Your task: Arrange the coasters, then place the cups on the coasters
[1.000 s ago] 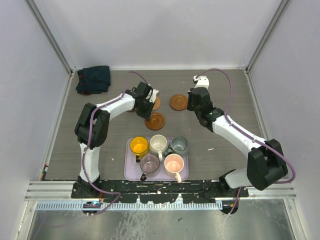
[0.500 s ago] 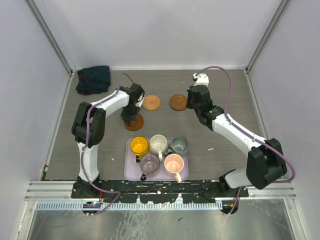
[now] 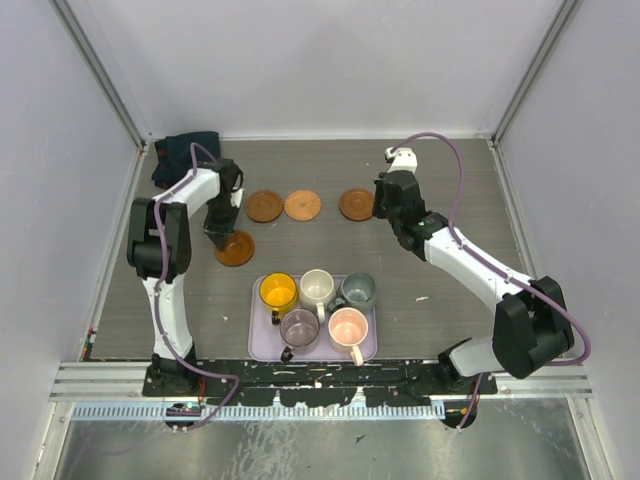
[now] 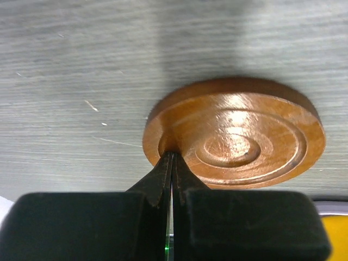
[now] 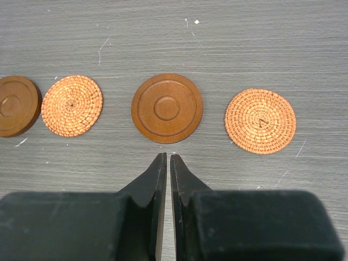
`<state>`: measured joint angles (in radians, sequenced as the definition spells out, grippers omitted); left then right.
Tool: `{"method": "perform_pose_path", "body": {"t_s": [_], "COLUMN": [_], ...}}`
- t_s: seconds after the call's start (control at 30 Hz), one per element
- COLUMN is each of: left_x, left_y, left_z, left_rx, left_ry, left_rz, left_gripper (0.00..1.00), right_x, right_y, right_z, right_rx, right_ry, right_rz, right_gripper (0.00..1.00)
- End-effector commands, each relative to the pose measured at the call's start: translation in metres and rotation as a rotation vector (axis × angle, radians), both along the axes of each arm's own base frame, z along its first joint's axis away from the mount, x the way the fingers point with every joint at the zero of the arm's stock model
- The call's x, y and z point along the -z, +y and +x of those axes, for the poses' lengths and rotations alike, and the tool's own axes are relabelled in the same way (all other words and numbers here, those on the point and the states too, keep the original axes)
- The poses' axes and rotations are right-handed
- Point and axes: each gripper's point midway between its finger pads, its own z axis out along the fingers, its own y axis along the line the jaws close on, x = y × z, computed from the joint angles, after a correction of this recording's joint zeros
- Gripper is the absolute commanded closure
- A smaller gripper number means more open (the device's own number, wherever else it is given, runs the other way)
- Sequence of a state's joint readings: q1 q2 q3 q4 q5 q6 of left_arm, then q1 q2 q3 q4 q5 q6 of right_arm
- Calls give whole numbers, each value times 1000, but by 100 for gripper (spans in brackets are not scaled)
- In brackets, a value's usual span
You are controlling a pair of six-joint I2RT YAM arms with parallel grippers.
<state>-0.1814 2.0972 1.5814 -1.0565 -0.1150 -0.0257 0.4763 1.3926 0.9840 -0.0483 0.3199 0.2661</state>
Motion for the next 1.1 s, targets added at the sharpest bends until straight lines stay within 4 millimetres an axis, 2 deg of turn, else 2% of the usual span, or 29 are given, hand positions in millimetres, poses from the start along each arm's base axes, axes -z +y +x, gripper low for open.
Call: {"method": "perform_pose_path", "body": {"t_s": [0.0, 0.17, 0.3, 0.43, 0.57, 0.73, 0.8, 0.87, 0.93, 1.07], "left_x": [19, 17, 1, -21, -45, -71, -78, -81, -79, -66], "left_y": [21, 39, 41, 20, 11, 7, 4, 2, 1, -1], "left_z": [26, 45, 59, 68, 74, 64, 59, 51, 42, 24], "left_rx": [-42, -121, -145, -135, -153, -182, -191, -198, -209, -207], "left_ry": [-21, -55, -145, -270, -411, -523, -557, -584, -582, -543], "left_rz": [-23, -67, -96, -220, -285, -320, -332, -336, -324, -287], "left_gripper": [100, 100, 99, 74, 69, 71, 78, 90, 97, 96], "right_x": [-9, 1, 9, 11, 12, 10, 11, 11, 12, 13], "right_y": [4, 4, 6, 10, 12, 12, 10, 8, 8, 8], "right_z": [0, -1, -1, -1, -3, -9, -11, -12, -14, -16], "right_rx": [-8, -8, -12, -28, -41, -54, -52, -51, -51, -53], "right_ry": [-20, 2, 21, 25, 26, 6, 0, -4, -4, -5], "right_rz": [22, 12, 12, 28, 39, 48, 47, 48, 49, 54], "right_gripper": [86, 86, 87, 87, 87, 87, 87, 87, 87, 87]}}
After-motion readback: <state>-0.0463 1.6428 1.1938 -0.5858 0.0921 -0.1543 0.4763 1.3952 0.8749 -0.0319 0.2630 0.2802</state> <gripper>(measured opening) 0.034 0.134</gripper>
